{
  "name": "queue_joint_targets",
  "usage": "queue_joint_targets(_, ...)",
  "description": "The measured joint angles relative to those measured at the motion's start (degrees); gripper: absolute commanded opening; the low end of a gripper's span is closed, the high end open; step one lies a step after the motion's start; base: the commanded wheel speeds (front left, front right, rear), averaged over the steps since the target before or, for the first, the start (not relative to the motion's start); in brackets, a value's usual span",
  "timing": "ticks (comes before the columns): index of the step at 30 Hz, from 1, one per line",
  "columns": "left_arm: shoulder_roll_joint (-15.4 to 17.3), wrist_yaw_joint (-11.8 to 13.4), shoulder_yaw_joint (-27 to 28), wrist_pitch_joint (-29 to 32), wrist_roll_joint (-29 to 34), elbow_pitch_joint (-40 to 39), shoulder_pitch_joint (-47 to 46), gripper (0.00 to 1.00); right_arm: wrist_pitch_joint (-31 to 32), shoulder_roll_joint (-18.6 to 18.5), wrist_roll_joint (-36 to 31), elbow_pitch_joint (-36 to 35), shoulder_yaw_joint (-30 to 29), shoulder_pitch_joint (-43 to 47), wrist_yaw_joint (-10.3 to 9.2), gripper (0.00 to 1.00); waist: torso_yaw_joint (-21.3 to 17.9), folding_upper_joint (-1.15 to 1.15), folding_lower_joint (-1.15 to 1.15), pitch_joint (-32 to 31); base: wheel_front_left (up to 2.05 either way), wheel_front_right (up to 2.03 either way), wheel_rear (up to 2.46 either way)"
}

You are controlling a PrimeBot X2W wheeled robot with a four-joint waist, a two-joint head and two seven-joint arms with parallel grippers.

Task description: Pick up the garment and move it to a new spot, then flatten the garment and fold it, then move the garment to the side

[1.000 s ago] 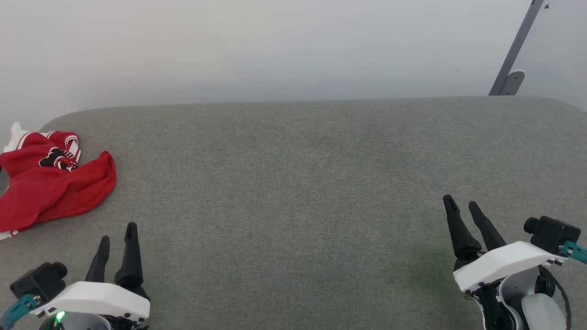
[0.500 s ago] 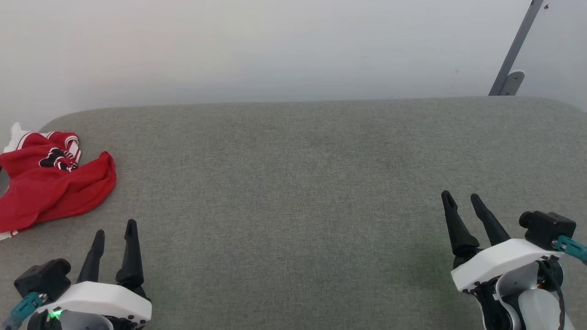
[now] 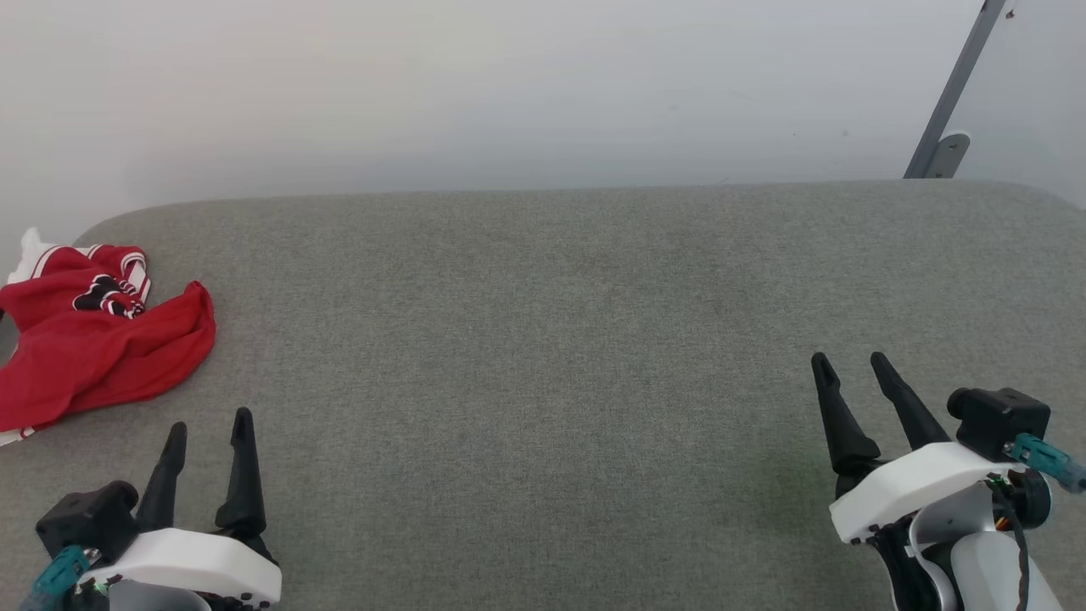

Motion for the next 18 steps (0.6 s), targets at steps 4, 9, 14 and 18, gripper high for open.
queue_joint_targets(4,0.4,0.1,-0.3,-0.2,1.1,-0.3,0.0,1.00,-0.2,0.0,-1.3,0.0,0.1,0.0,0.00,1.00,0.0,0.00,0.00,0.0,0.00,0.00,0.00)
queue_joint_targets(9,0.9,0.6,-0.8,-0.7,2.3,-0.7,0.1,1.00,-0.5,-0.2,-3.6,-0.1,0.1,0.0,0.00,1.00,-0.1,0.00,0.00,0.0,0.00,0.00,0.00)
queue_joint_targets(14,1.5,1.0,-1.2,-1.2,4.1,-1.1,0.2,1.00,-1.0,-0.2,-5.9,-0.1,0.1,-0.1,0.00,1.00,-0.1,0.00,0.00,-0.1,0.00,0.00,0.00)
queue_joint_targets(18,2.1,1.3,-1.5,-1.7,5.1,-1.3,0.3,1.00,-1.5,-0.2,-7.5,-0.1,0.0,-0.1,0.00,1.00,-0.2,0.00,0.00,-0.1,0.00,0.00,0.00)
